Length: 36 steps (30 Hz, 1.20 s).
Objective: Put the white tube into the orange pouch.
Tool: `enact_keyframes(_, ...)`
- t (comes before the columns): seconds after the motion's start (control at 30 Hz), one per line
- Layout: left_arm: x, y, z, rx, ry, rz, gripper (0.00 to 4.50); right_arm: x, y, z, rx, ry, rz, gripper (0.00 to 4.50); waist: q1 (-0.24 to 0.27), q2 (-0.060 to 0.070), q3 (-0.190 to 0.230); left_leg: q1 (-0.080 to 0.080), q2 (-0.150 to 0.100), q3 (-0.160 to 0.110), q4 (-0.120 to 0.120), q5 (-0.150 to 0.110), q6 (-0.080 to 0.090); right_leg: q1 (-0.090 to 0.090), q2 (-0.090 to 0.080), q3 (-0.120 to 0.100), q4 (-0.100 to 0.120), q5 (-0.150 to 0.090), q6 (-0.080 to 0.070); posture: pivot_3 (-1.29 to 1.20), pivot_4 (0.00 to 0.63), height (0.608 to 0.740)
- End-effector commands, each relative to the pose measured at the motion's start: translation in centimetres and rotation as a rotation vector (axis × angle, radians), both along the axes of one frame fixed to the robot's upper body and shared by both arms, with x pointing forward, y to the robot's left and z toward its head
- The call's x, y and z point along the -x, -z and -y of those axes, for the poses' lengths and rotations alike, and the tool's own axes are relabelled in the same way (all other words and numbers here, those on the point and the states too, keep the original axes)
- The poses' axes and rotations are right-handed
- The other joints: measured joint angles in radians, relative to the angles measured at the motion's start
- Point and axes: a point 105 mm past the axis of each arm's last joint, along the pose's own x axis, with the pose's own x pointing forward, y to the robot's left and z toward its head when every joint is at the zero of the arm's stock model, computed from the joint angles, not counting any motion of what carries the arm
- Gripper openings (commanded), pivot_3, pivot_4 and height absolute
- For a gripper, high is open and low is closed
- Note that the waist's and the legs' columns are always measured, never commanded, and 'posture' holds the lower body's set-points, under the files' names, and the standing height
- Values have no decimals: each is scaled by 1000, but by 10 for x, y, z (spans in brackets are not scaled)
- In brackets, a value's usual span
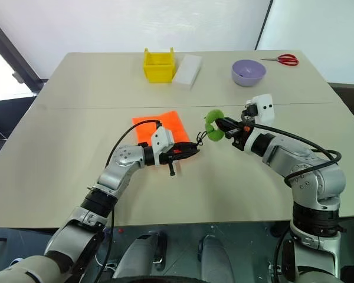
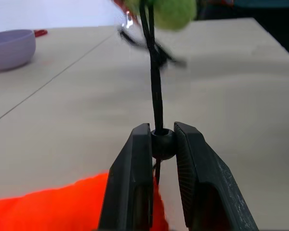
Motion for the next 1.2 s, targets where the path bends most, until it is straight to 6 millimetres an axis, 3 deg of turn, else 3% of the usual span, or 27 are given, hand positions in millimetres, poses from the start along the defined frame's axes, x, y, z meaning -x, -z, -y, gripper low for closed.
enact_keyframes(0.03,1,-5,-9,-63,7,100,168,-7,-37,29,-135,119,135,0,1,0,0,0,0,0,0,0,0,0,0,0,0,0,0,0,150,740)
enact_keyframes(0.3,2,3,-30,-204,14,169,168,-24,-60,93,-310,409,207,0,2,0,0,-1,0,0,-1,0,0,-1,-1,0,-1,0,0,0,150,740)
enact_keyframes(0.5,12,10,-47,-279,46,164,168,-25,-67,119,-233,506,239,0,1,0,0,-1,-1,1,-7,0,0,-3,-2,0,-2,0,0,0,150,740)
enact_keyframes(0.73,13,11,-72,-360,70,157,168,-27,-50,158,-210,693,192,0,0,0,0,0,-1,1,-11,0,0,-4,-1,0,-2,0,0,0,150,740)
enact_keyframes(0.87,21,12,-74,-356,115,139,168,-28,-50,161,-192,693,201,0,0,1,0,0,-1,2,-11,0,0,-4,-1,0,-2,0,0,0,150,740)
enact_keyframes(1.03,27,16,-74,-344,136,116,168,-29,-37,157,-148,690,161,0,1,1,0,0,-1,2,-11,0,0,-4,0,0,-1,0,1,0,150,740)
enact_keyframes(1.2,29,10,-68,-295,136,121,168,-32,-16,122,-26,533,98,0,0,1,0,1,-1,3,-10,0,0,-4,0,0,-1,0,1,0,150,740)
